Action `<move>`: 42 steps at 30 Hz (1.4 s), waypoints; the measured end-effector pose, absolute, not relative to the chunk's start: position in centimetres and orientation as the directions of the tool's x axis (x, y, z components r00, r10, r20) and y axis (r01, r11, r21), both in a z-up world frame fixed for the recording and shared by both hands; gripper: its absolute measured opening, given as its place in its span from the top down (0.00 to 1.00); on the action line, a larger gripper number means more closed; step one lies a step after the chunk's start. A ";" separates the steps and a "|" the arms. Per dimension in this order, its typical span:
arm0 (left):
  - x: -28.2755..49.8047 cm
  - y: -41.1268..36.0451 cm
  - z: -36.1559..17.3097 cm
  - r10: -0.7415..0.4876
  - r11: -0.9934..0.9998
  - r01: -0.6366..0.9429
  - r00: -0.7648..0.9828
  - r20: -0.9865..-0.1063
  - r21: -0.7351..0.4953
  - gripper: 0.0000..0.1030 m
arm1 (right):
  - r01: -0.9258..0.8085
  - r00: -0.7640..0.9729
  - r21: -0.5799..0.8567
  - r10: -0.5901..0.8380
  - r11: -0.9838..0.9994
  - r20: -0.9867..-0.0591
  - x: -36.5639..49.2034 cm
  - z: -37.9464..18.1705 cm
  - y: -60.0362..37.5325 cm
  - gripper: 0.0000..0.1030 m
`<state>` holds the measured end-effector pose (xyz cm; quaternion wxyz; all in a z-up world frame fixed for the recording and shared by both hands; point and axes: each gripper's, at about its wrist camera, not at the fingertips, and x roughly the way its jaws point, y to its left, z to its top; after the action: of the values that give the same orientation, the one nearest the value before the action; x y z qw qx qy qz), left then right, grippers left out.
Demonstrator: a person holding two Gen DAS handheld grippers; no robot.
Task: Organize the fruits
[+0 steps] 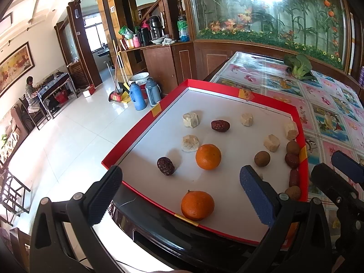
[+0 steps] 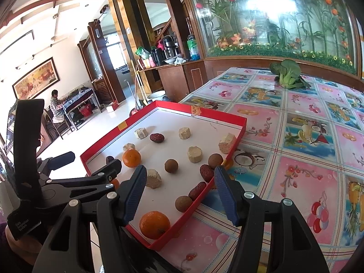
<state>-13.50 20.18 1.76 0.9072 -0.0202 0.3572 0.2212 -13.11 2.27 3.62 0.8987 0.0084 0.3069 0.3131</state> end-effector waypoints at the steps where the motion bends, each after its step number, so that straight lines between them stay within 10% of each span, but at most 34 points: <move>1: -13.5 20.2 1.7 0.388 0.901 -0.417 0.646 -0.657 0.122 0.00 | -0.559 0.616 0.208 0.570 0.803 -0.544 -13.1 3.8 2.3 0.40; 42: -12.1 25.6 3.2 0.409 0.882 -0.461 0.652 -0.638 0.094 0.00 | -0.600 0.616 0.164 0.583 0.783 -0.530 -10.5 5.8 7.1 0.35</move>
<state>-12.14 25.59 3.16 0.9081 -0.0382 0.3415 0.2394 -10.51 7.09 5.76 0.8989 -0.0149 0.2892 0.3289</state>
